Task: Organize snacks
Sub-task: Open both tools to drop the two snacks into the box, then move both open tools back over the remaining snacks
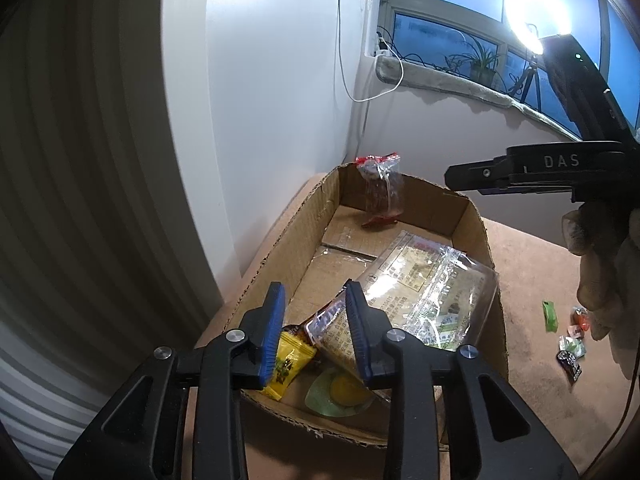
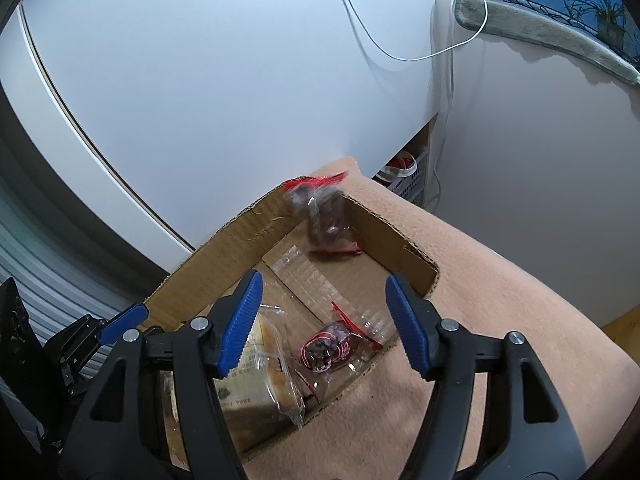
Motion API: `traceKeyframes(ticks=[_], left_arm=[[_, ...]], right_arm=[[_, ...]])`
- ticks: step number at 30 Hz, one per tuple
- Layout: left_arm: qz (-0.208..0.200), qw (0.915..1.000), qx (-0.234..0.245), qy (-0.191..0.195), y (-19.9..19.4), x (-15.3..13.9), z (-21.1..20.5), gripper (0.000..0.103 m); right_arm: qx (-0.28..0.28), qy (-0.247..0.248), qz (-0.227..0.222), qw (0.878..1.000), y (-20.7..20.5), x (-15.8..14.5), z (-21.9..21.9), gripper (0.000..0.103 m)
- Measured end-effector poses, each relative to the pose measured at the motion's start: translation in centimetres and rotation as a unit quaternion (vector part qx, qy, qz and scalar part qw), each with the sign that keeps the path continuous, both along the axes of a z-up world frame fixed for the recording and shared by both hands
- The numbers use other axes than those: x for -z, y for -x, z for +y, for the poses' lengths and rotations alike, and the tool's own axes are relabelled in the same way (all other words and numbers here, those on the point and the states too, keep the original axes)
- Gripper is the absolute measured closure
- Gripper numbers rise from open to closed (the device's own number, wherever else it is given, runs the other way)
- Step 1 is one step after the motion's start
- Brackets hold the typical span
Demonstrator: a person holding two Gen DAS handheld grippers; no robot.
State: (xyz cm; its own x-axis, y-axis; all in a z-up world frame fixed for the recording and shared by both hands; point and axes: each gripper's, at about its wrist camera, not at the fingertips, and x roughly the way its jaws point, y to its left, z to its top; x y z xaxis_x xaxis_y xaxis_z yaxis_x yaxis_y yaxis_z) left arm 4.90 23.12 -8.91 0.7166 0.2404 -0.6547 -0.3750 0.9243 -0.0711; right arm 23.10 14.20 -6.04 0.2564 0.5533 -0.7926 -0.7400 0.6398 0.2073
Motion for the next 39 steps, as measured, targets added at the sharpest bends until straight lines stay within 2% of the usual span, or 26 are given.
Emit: traceKeyframes(ticks=[4, 6, 8, 23, 31, 39], left_arm=[[-0.003, 1.0000, 0.002, 0.002, 0.2, -0.1, -0.1, 0.073], [-0.006, 1.0000, 0.002, 0.003, 0.3, -0.3, -0.2, 0.067], [-0.009, 0.9999, 0.002, 0.003, 0.4, -0.5, -0.3, 0.065], [-0.042, 0.9990, 0.016, -0.005, 2.1, -3.2, -2.6, 0.064], [-0.062, 0.9972, 0.040, -0.001, 2.7, -4.5, -5.2, 0.064], [-0.070, 0.9939, 0.084, 0.019, 2.5, -4.2, -8.7, 0.064]], right_arm=[[0.003, -0.004, -0.005, 1.000, 0.2, -0.5, -0.9, 0.036], [0.006, -0.004, -0.009, 1.000, 0.3, -0.8, -1.3, 0.036], [0.009, -0.008, -0.012, 1.000, 0.5, -1.2, -1.9, 0.036], [0.027, -0.031, -0.035, 0.999, 3.0, -3.6, -6.7, 0.036], [0.046, -0.022, -0.073, 0.996, 5.4, -4.7, -11.4, 0.036], [0.087, -0.001, -0.114, 0.990, 6.9, -5.0, -17.8, 0.036]])
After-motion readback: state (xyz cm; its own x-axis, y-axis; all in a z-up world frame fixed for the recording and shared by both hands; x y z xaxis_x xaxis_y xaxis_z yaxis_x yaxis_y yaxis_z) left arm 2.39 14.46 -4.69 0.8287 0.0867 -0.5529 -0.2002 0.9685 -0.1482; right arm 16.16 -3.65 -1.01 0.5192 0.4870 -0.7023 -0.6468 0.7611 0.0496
